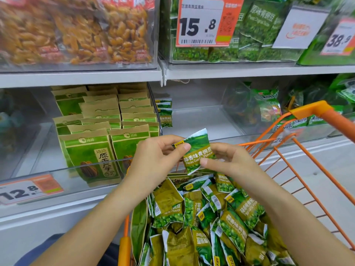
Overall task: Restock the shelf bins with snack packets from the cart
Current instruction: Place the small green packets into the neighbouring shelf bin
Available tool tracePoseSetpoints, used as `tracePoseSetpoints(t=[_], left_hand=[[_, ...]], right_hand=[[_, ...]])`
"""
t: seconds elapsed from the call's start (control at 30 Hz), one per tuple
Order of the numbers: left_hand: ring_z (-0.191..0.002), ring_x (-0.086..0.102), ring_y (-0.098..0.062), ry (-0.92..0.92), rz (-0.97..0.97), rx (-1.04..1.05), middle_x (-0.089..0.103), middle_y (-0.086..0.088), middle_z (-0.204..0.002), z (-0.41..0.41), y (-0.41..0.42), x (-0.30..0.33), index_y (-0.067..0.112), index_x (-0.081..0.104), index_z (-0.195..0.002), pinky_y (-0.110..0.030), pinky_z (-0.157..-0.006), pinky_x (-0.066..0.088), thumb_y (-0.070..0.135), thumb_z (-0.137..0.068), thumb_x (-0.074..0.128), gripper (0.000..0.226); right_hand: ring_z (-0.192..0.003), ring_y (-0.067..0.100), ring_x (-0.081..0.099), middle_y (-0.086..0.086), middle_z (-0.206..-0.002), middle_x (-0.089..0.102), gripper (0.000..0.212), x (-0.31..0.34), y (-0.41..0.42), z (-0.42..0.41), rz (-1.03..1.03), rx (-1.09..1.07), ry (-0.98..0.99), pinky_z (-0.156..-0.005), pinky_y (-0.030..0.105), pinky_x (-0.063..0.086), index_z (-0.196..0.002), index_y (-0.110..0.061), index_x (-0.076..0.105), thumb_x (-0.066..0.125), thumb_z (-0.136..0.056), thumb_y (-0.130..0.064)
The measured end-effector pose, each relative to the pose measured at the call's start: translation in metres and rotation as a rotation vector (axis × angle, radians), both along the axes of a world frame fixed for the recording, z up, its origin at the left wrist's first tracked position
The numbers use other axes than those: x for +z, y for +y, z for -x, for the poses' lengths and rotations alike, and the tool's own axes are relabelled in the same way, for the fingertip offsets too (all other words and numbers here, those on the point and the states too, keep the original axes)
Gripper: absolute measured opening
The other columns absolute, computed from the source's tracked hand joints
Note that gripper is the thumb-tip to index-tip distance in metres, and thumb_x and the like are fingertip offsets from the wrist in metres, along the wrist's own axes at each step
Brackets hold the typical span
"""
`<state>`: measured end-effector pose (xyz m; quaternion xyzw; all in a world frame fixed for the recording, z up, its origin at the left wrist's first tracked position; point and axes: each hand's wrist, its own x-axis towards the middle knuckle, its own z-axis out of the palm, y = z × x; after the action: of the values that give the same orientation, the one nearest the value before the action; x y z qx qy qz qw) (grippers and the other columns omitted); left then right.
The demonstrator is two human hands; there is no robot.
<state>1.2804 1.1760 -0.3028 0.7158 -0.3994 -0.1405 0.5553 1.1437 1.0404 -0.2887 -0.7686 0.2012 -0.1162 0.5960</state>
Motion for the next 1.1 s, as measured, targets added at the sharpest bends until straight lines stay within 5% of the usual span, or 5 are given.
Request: tracePoseSetpoints(t=[0.17,0.33,0.57,0.87,1.1], left_hand=[[-0.103,0.064,-0.021,-0.939,0.040,0.242,0.073,0.000,-0.101,-0.027,0.008,-0.002,0.012,0.073,-0.106,-0.031,-0.091,0.049,0.026,-0.095,0.055,0.025],[-0.122,0.050,-0.030,-0.962,-0.288,0.337,0.063,-0.007,-0.121,-0.060,0.009,-0.010,0.011,0.064,-0.120,-0.040,-0.111,0.023,0.035,-0.096,0.043,0.040],[-0.121,0.050,-0.026,-0.973,-0.290,0.324,0.063,-0.004,-0.123,-0.060,0.009,-0.008,0.012,0.063,-0.120,-0.035,-0.106,0.025,0.036,-0.096,0.045,0.038],[-0.124,0.049,-0.025,-0.963,-0.307,0.327,0.062,-0.003,-0.123,-0.063,0.004,-0.007,0.014,0.065,-0.118,-0.034,-0.107,0.024,0.034,-0.095,0.046,0.036],[-0.123,0.050,-0.026,-0.985,-0.315,0.337,0.062,-0.003,-0.123,-0.062,0.002,-0.008,0.013,0.066,-0.116,-0.036,-0.106,0.026,0.031,-0.095,0.050,0.032]], right_hand=[[-0.089,0.014,0.066,-0.001,-0.091,0.073,0.017,0.021,-0.023,-0.038,0.251,-0.054,0.077,-0.084,0.027,0.049,-0.097,-0.017,0.069,0.074,-0.081,-0.014],[-0.075,0.018,0.055,0.006,-0.090,0.061,0.019,0.013,-0.067,-0.108,0.254,-0.222,0.221,-0.055,0.022,0.038,-0.098,-0.011,0.060,0.072,-0.084,-0.015],[-0.060,0.017,0.050,0.005,-0.071,0.056,0.020,-0.040,-0.093,-0.211,0.450,-0.058,0.635,-0.046,0.023,0.037,-0.092,-0.006,0.055,0.067,-0.088,-0.022],[-0.083,0.025,0.070,0.014,-0.092,0.070,0.035,-0.071,-0.107,-0.246,0.353,-0.126,0.525,-0.073,0.036,0.059,-0.094,-0.006,0.062,0.084,-0.069,-0.016],[-0.112,0.031,0.057,0.012,-0.122,0.058,0.071,-0.071,-0.095,-0.242,0.539,-0.175,0.481,-0.079,0.032,0.043,-0.127,-0.004,0.038,0.080,-0.075,-0.029]])
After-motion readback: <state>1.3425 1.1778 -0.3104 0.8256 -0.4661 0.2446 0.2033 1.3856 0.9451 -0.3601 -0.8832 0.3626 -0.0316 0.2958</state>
